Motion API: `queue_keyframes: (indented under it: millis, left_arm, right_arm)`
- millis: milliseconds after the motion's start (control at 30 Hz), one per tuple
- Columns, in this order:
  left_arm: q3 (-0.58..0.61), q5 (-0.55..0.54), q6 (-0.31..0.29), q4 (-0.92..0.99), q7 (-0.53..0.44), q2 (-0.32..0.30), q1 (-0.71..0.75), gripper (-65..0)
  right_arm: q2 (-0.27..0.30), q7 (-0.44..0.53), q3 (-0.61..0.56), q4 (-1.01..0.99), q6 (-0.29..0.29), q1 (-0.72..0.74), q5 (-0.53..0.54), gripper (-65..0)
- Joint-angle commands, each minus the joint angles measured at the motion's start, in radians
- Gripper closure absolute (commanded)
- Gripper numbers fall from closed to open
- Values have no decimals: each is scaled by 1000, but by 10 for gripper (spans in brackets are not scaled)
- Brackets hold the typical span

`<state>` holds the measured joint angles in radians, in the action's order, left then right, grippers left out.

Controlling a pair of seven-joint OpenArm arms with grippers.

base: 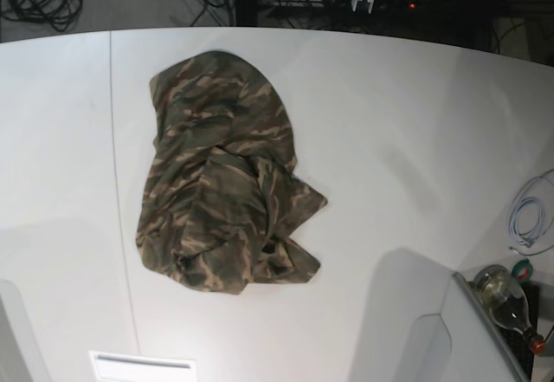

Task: Layout the t-shirt on the table in an organized manner, then fold the t-shirt properly

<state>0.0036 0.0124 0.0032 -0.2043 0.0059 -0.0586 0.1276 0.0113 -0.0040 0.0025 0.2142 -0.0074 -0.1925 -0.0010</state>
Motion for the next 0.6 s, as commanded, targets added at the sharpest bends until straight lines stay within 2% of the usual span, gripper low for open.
queue_keyframes:
  millis: [0, 67, 233, 267, 333, 567]
  left_arm:
    - [2, -1, 4, -1, -4, -7, 7, -222]
    - [2, -1, 4, -5, -5, -7, 19, 0]
    - [2, -1, 4, -1, -4, -7, 19, 0]
    - [2, -1, 4, -1, -4, -8, 20, 0]
    - [2, -1, 4, -1, -4, -8, 20, 0]
    - [2, -1, 4, -8, -7, -14, 34, 0]
  right_arm:
    - [3, 5, 1, 3, 1, 1, 2, -98]
    - [3, 5, 1, 3, 1, 1, 2, -98]
    - [3, 5, 0, 4, 1, -9, 2, -93]
    - [3, 5, -2, 4, 1, -11, 2, -78]
    - [2, 5, -3, 4, 1, -12, 0, -3]
    - [2, 5, -3, 4, 1, -14, -1, -6]
